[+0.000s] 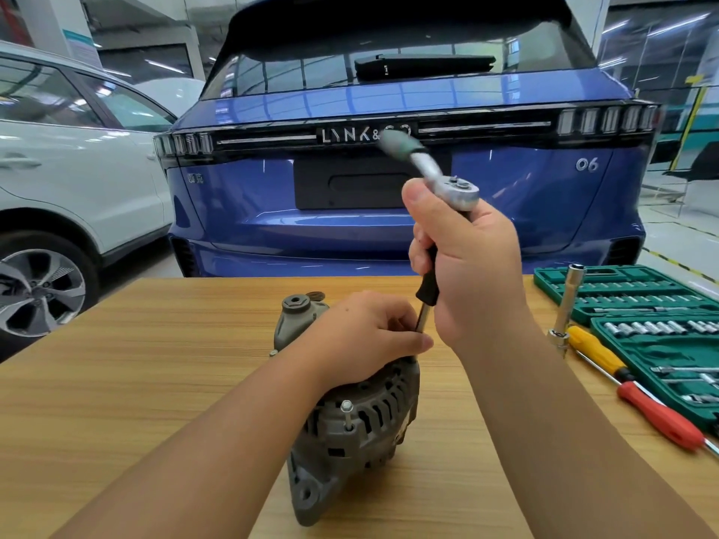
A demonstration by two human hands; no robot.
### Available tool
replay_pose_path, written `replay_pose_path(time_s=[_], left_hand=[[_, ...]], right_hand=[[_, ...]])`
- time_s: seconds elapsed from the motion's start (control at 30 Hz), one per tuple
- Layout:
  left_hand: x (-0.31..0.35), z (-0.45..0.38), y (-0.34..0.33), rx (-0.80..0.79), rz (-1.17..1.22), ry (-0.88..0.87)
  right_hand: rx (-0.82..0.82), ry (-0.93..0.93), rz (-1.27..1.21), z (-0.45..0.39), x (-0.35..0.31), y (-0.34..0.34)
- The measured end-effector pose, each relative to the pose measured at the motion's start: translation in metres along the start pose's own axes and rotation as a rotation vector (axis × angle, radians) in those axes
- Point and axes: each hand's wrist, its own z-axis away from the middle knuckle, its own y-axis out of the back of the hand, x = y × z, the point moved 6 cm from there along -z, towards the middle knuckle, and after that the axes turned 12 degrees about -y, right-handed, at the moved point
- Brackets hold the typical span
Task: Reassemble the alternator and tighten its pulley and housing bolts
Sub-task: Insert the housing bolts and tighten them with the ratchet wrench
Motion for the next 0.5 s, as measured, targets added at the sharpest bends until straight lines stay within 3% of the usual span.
replay_pose_path(time_s=[0.1,0.17,0.33,0.43,0.5], left_hand=[[-0.002,0.001,0.001,0.017,0.012,0.004],[-0.002,0.001,0.001,0.025,0.023,0.007],[0.004,0.001,0.001,0.006,0.028,-0.007],[0.005,0.002,0.001,0.003,0.031,-0.006],[0.003,0.003,0.002,0.021,0.031,-0.003]], right_hand=[[-0.182,-0.134,-0.096,-0.002,0.003,-0.003],[-0.237,-0.085,-0.116,0.000,0.003,-0.008],[-0.134,0.191,0.083,0.009,-0.004,-0.018],[-0.130,0.208,0.088,0.012,-0.007,-0.019],[-0.139,0.122,0.054,0.005,-0.008,-0.018]])
